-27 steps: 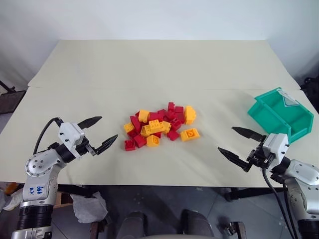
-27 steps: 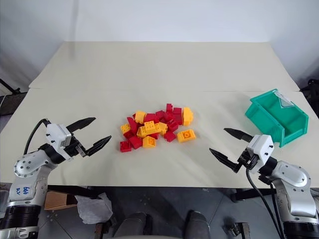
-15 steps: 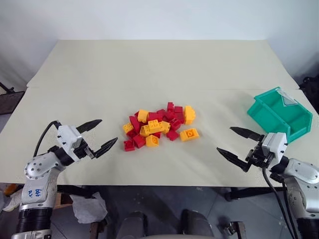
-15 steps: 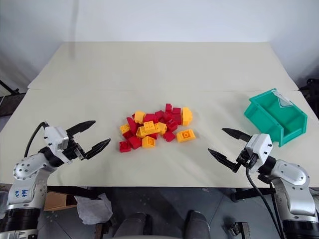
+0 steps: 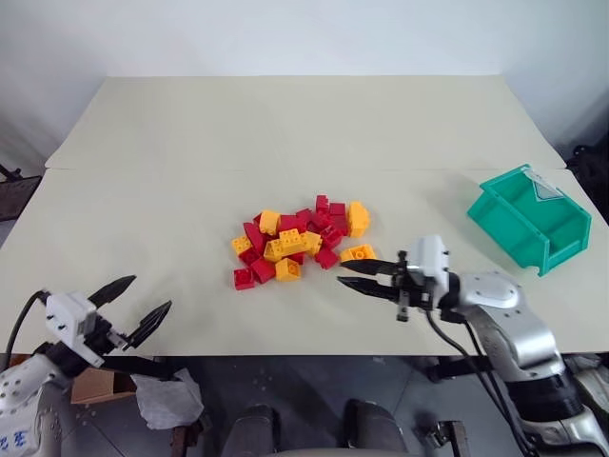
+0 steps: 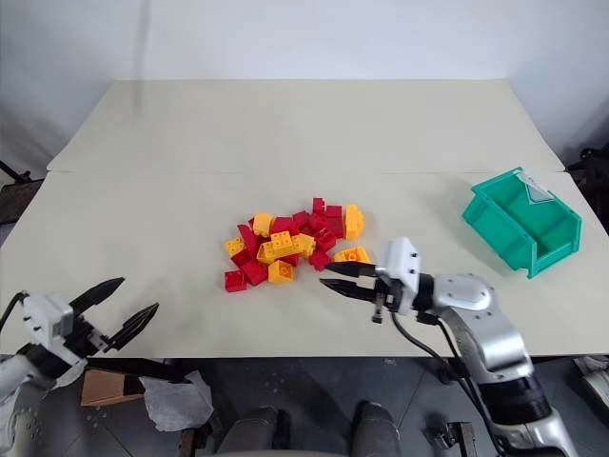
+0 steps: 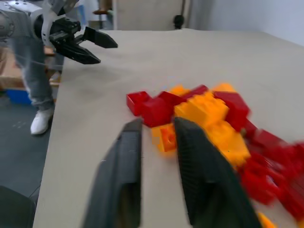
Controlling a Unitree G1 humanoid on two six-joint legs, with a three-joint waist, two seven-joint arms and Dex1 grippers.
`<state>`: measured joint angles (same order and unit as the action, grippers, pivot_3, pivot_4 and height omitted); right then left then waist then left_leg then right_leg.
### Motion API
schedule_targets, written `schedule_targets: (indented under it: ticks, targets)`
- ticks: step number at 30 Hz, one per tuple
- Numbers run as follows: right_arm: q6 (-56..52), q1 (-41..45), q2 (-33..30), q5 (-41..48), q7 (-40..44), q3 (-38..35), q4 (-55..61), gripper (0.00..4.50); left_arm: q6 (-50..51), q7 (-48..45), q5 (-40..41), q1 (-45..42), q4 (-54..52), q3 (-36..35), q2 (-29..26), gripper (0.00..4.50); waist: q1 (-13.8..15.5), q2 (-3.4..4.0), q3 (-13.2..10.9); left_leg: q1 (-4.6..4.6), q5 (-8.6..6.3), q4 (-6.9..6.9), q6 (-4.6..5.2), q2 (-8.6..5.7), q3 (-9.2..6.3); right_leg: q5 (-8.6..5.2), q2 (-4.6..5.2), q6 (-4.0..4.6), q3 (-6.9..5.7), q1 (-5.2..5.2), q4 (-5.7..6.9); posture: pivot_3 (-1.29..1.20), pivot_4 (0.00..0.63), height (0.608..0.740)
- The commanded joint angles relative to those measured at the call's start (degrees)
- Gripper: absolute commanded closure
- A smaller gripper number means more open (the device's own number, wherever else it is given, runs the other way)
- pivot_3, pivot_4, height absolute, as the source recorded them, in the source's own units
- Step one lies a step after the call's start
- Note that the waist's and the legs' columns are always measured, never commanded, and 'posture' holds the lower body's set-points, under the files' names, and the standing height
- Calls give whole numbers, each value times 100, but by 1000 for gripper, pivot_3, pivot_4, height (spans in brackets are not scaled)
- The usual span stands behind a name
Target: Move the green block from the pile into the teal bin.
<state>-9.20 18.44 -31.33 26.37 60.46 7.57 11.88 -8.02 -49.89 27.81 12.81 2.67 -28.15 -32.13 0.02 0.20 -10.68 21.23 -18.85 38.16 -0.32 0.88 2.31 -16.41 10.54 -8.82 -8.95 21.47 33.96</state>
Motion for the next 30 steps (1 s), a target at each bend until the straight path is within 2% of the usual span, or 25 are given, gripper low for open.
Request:
schedule_targets:
  ticks: [1,8,13,17,20,23,30]
  targets:
    - [-89,222,165,-137,-94,141,-81,4460,58,86,200,150,-833,17,72,0,35,-5,1,1,0,1,0,0,-1,0,0,0,-1,0,1,0,150,740]
    - [389,-103,81,20,255,-284,-205,4460,489,184,259,52,-1567,263,-4,0,85,-7,2,2,-2,1,-1,0,1,1,-2,1,0,1,-1,0,150,740]
    - [679,-669,-323,293,479,-1154,-179,4460,689,45,227,-338,-1564,566,-136,0,139,-7,2,2,-2,2,-1,-1,5,1,-2,1,1,1,-2,0,150,740]
    - [593,-1040,-569,382,502,-1459,67,4460,728,-41,177,-599,-1272,629,-171,0,128,-7,2,1,-3,2,0,-1,7,1,-2,1,1,1,-2,0,150,740]
    - [327,-902,-521,227,362,-1112,161,4460,701,-133,125,-668,-1120,656,-173,0,44,-6,3,-5,-3,0,-2,6,14,0,-9,5,2,1,-1,0,150,740]
    - [-29,-375,-298,-36,288,-444,73,4460,671,-140,120,-669,-1096,623,-161,0,-52,-7,2,-7,-3,1,-3,10,18,1,-10,8,4,2,1,0,150,740]
    - [-350,855,660,-1042,-199,793,-894,4460,491,-185,150,-371,-1155,512,-71,0,-39,-7,3,-3,-4,2,-4,10,16,1,-8,10,3,9,6,0,150,740]
